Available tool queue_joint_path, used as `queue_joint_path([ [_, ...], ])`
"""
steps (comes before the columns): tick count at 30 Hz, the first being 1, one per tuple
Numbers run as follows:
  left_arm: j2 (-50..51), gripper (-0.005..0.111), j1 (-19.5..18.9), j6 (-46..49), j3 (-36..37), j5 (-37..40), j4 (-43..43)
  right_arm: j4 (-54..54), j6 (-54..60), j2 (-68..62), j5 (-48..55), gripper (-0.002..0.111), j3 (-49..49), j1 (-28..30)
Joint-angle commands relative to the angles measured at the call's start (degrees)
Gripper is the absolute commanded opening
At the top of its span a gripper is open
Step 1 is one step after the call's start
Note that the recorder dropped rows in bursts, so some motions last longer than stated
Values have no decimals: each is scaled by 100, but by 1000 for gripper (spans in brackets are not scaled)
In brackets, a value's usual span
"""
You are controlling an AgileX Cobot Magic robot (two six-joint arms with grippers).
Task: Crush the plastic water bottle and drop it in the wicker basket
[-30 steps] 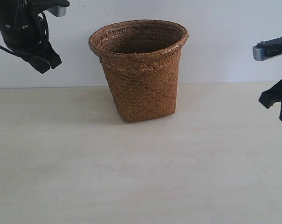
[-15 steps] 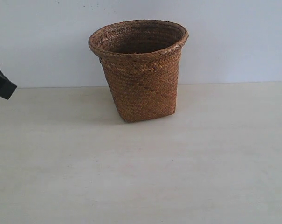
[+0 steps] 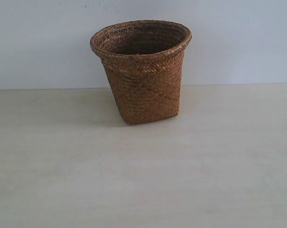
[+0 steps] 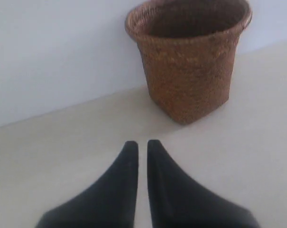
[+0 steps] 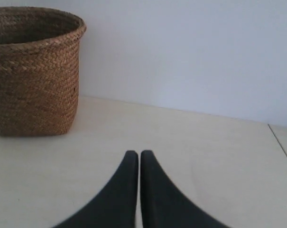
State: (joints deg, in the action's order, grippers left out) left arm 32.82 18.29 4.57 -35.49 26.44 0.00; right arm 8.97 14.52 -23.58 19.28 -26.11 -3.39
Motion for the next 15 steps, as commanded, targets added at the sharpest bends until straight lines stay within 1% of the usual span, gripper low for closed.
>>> queue_joint_path([
  [1,-994,4,-7,-203,575,-439,-65,252,-51,743,-398,0,482,49],
  [9,-2512,4,-7,-240,1517,-1019,-280,379,-51,1748,-480,0,862,49],
  [13,-2950,4,-7,-240,2012,-1369,-458,379,-12,2013,-444,0,1026,49],
  [15,-3093,4,-7,-240,2317,-1663,-530,379,174,2116,-431,0,1193,49],
])
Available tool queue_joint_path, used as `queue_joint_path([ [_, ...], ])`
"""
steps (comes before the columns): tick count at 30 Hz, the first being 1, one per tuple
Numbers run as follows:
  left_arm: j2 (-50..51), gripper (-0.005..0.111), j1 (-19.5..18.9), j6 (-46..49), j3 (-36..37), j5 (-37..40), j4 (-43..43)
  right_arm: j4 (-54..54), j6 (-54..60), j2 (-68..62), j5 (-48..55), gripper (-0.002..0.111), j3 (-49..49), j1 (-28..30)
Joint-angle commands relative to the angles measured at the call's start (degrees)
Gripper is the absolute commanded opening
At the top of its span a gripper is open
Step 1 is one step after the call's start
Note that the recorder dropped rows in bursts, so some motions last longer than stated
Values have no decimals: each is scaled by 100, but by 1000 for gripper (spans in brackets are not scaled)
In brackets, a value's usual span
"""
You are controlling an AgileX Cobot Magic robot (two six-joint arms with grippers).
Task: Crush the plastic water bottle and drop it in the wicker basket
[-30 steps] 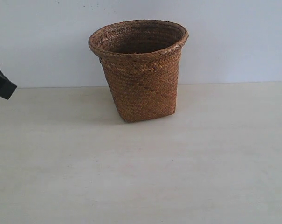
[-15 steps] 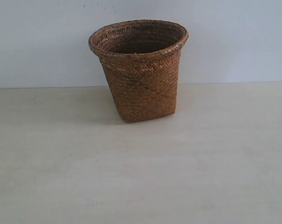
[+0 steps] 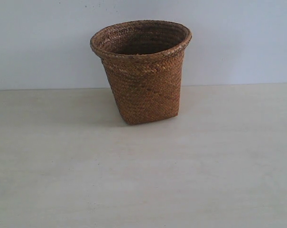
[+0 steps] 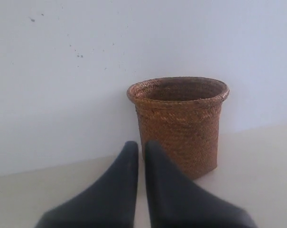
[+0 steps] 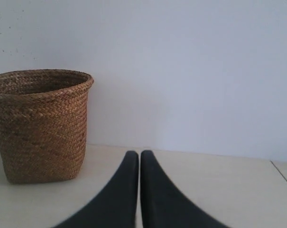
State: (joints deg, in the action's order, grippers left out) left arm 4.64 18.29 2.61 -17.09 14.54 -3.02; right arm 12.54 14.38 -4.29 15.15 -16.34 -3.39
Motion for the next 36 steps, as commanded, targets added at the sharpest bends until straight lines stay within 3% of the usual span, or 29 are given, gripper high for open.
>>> queue_joint_path([
  [1,-315,4,-7,-44,618,-619,-228,22,264,219,-18,0,303,49],
  [8,-356,4,-7,-477,1038,-851,-273,22,28,249,30,0,629,49],
  [32,-356,4,-7,-212,1049,-696,-59,22,-39,249,42,0,629,49],
  [36,-356,4,-336,-212,1049,-566,-4,22,-39,249,42,0,629,49],
])
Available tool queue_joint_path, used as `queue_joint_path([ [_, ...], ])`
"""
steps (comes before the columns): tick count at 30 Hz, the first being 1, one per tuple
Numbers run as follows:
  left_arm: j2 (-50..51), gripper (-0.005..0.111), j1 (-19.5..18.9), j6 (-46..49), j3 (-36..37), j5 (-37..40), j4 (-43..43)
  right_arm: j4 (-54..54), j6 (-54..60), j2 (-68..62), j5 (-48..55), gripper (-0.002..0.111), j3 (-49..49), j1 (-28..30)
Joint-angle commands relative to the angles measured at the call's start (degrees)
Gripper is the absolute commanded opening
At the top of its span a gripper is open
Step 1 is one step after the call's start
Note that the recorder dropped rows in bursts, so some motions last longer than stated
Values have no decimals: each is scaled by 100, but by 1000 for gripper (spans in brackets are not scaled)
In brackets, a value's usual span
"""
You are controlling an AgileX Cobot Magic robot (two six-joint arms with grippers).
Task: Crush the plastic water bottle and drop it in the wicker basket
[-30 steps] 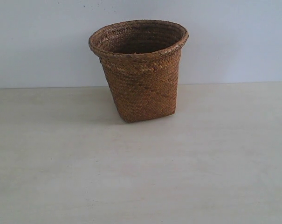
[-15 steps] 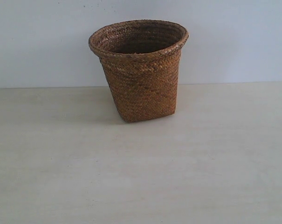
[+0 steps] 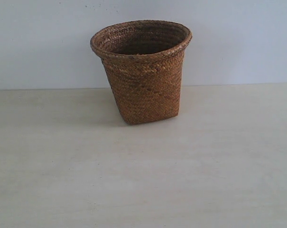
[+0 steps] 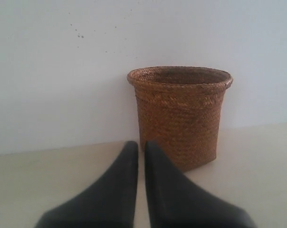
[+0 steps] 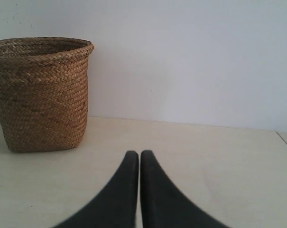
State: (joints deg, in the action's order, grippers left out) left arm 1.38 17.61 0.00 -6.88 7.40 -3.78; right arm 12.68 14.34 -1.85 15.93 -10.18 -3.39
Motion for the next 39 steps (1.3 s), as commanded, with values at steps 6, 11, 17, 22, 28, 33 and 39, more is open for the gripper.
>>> queue_joint_path([
  [6,-30,4,-957,49,220,146,72,7,-36,6,-87,0,12,49],
  [11,-121,4,-1360,-94,622,-40,72,18,-36,6,-87,0,12,49],
  [17,-138,4,-1672,-152,688,315,84,18,-36,6,-87,0,12,49],
  [22,-138,4,-1704,-152,688,960,178,18,-36,6,-87,0,12,49],
  [28,-138,4,-1704,-104,688,930,178,18,-36,6,-87,0,12,49],
  [33,-138,4,-1704,-104,688,930,178,18,-36,6,-87,0,12,49],
  [39,-138,4,-1704,-104,688,930,178,18,-36,6,-87,0,12,49],
])
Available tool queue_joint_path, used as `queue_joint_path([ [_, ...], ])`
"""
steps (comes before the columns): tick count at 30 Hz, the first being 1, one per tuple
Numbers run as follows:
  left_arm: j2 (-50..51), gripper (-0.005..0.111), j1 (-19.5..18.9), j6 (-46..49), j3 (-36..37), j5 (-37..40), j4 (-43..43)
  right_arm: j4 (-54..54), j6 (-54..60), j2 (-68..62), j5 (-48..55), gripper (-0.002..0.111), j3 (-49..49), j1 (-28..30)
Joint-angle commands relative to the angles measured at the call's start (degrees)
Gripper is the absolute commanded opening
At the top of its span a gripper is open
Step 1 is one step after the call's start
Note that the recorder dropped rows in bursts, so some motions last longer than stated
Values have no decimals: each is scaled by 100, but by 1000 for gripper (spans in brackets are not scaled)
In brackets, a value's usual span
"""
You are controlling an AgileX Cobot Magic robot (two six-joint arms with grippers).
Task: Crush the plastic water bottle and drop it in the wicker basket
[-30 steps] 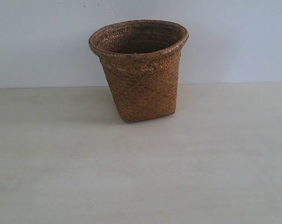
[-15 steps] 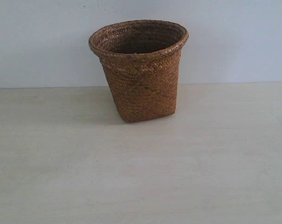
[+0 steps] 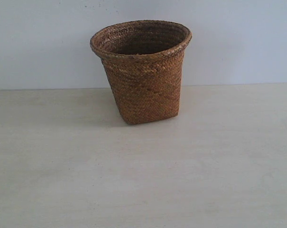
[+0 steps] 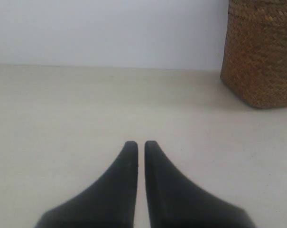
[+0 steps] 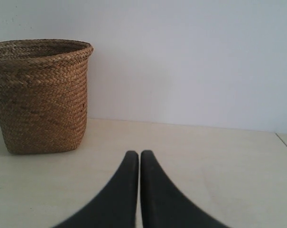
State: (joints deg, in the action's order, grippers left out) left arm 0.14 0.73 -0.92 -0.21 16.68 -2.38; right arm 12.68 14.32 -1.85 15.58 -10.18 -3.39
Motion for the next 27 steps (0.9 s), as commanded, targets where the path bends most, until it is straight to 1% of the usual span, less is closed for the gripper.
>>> queue_joint_path([
  [1,-14,4,-16,-12,21,3,37,18,-34,6,-52,0,12,49],
  [12,-14,4,-16,-12,21,3,37,18,-34,6,-52,0,12,49],
  [14,-14,4,-16,-12,21,3,37,38,-222,6,-52,0,12,49],
  [16,-14,4,-16,-12,21,3,37,-194,-722,6,-38,0,35,49],
  [17,-14,4,-16,-12,21,3,37,-450,-1193,6,-38,0,35,49],
  [18,-14,4,-16,-12,21,3,37,-565,-1361,6,-23,0,35,49],
  [21,-14,4,-16,-12,21,3,37,-612,-1432,6,5,0,83,49],
  [23,-14,4,-16,-12,21,3,37,-612,-1395,6,-39,0,232,49],
  [27,-14,4,-16,-12,21,3,37,-655,-1381,6,-467,0,923,49],
])
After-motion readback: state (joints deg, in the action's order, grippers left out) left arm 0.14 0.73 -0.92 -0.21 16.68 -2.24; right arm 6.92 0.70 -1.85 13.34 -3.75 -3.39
